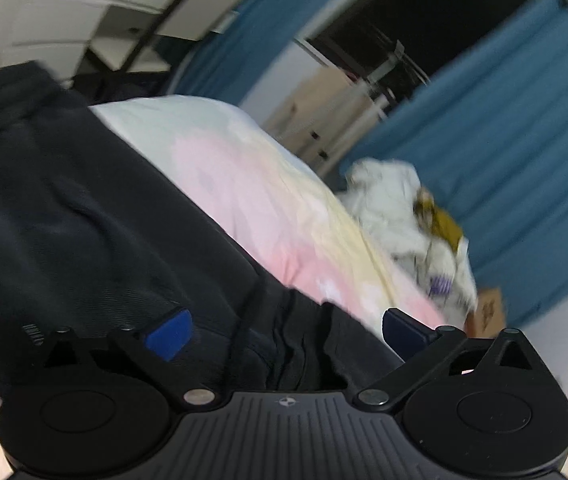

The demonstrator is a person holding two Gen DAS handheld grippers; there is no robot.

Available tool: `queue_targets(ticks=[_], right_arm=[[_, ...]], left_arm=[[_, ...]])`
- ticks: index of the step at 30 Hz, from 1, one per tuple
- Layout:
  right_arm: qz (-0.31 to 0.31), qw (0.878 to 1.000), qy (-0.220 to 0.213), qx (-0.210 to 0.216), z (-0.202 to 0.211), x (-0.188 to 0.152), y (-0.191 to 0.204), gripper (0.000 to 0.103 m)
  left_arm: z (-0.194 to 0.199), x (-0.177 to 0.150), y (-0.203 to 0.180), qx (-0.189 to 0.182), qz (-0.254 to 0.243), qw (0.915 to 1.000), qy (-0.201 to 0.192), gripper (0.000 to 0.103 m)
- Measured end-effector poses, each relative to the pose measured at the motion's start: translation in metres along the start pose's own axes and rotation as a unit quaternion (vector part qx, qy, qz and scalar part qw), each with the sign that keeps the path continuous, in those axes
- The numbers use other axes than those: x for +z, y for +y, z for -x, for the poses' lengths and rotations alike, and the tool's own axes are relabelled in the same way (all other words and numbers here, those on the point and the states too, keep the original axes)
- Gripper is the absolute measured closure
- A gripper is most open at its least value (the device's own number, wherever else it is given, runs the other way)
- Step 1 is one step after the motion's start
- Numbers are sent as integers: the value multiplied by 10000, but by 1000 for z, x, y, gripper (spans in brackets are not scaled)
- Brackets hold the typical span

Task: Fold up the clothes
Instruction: 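Grasp the ribbed waistband with the left gripper and lift it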

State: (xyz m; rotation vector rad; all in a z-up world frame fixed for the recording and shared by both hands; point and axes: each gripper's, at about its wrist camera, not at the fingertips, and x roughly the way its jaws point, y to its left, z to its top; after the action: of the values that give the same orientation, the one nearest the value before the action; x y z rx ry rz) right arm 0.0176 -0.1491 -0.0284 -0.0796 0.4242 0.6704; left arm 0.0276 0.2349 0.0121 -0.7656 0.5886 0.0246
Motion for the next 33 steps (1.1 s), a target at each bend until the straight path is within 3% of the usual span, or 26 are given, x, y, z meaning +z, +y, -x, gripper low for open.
queue_targets(ticks=[4,10,18,22,26,28,30,33], right_arm=[[-197,9994,71,-260,7,-4,-14,52],[-733,9955,152,-572,13,-9,-38,43],[-791,9936,226,-772,5,-19,-43,32],[-837,9933,219,-772,6,-19,-42,29],[-953,9921,226,-784,7,-20,-45,29],[-975,9918,226,-798,7,-19,-46,28],[-989,9916,231,-804,6,-20,-45,27],[-1032,9911,247,-809,5,-20,-46,26]], left_arm=[[48,20,27,456,426,9954,-723,0],[95,41,88,528,1107,9893,-794,0],[125,40,183,590,2201,9710,-726,0],[117,44,204,697,2151,9709,-795,0],[93,42,217,394,2305,9681,-895,1],[83,38,221,307,2330,9675,-931,9],[72,41,217,501,2176,9691,-1044,16],[58,49,207,693,1980,9711,-1139,17]])
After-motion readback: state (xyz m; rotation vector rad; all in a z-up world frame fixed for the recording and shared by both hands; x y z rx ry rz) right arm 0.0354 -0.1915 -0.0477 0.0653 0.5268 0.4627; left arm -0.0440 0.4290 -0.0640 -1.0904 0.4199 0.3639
